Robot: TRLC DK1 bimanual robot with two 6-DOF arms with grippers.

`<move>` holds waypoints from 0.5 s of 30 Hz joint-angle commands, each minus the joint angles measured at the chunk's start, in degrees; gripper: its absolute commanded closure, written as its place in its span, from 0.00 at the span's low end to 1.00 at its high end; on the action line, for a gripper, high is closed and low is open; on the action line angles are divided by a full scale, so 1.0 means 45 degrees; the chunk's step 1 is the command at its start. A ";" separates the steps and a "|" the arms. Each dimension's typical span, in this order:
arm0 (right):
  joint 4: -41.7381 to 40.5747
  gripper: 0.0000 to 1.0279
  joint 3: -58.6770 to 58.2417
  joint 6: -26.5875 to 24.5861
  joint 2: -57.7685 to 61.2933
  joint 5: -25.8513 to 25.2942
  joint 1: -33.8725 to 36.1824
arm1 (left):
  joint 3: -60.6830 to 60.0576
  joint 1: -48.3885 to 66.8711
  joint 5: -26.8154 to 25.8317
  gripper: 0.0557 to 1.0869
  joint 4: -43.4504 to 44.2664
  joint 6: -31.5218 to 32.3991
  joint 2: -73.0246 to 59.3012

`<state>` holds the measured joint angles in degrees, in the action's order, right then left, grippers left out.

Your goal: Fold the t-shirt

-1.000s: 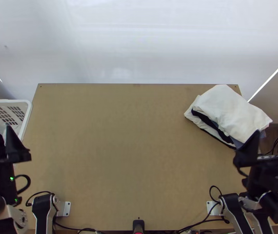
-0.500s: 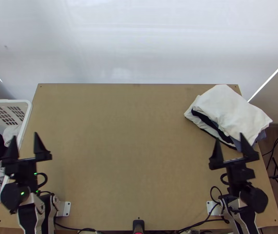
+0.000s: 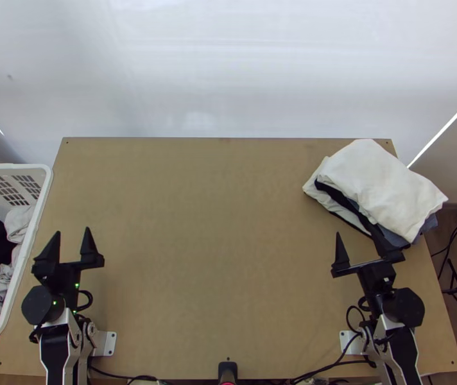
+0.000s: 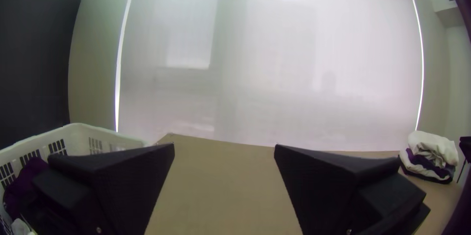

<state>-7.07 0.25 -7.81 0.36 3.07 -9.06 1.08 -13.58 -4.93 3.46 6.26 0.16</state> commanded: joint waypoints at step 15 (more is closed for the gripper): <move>0.1532 0.04 0.0042 -0.0080 -0.0100 -0.0057 0.0158 | -0.0201 0.0089 0.0334 0.04 -0.0770 0.0054 -0.0036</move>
<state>-0.91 0.36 -8.23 0.36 2.87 -8.25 0.27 -13.13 -3.40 0.75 6.59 -0.01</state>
